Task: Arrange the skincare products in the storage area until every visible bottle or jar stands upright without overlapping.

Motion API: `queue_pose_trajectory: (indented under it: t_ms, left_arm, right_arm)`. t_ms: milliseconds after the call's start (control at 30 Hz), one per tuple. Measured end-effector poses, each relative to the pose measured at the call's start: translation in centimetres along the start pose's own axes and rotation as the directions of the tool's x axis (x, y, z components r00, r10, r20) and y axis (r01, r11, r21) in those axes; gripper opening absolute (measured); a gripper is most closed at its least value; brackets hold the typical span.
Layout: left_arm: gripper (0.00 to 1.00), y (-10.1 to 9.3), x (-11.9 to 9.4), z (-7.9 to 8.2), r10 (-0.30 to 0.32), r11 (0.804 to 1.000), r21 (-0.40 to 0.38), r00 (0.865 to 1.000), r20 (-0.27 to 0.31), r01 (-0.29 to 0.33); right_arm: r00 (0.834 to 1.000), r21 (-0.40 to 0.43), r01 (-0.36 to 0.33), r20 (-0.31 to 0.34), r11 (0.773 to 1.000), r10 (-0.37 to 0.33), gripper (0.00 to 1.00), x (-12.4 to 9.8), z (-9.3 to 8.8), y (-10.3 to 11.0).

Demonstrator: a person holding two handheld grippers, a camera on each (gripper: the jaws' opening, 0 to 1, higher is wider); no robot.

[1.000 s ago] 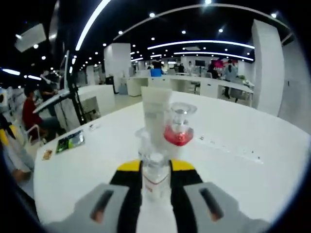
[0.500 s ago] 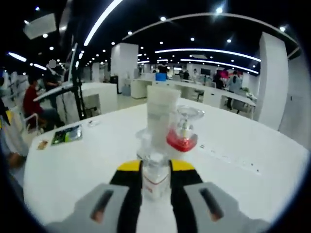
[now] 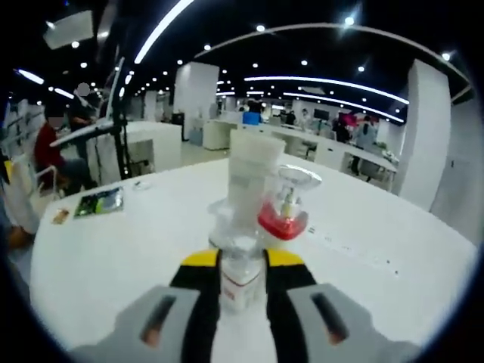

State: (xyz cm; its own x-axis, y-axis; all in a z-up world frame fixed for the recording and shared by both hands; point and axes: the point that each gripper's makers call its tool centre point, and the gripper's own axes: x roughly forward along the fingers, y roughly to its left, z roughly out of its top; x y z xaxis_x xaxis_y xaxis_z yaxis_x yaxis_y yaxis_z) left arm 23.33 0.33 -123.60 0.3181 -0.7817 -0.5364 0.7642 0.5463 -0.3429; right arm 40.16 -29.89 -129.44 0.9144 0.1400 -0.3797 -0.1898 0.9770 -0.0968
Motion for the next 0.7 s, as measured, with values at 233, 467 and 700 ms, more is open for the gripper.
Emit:
queue_pose_trajectory:
  t_ms: [233,467,700]
  left_arm:
    - [0.22,-0.1,0.0,-0.2,-0.006,1.0,0.0,1.0,0.001,0.006]
    - [0.22,0.2,-0.2,-0.1,-0.008,1.0,-0.004,1.0,0.01,0.008]
    - [0.22,0.4,-0.4,-0.3,-0.006,1.0,-0.007,1.0,0.012,0.006]
  right_arm:
    - [1.0,0.037,0.009,-0.017,0.999,-0.008,0.21,-0.3,0.0,0.1]
    - [0.998,0.08,0.017,-0.058,0.997,-0.012,0.25,-0.5,-1.2,0.4]
    - [0.983,0.13,0.061,-0.181,0.99,-0.037,0.24,-0.1,-4.8,-0.4]
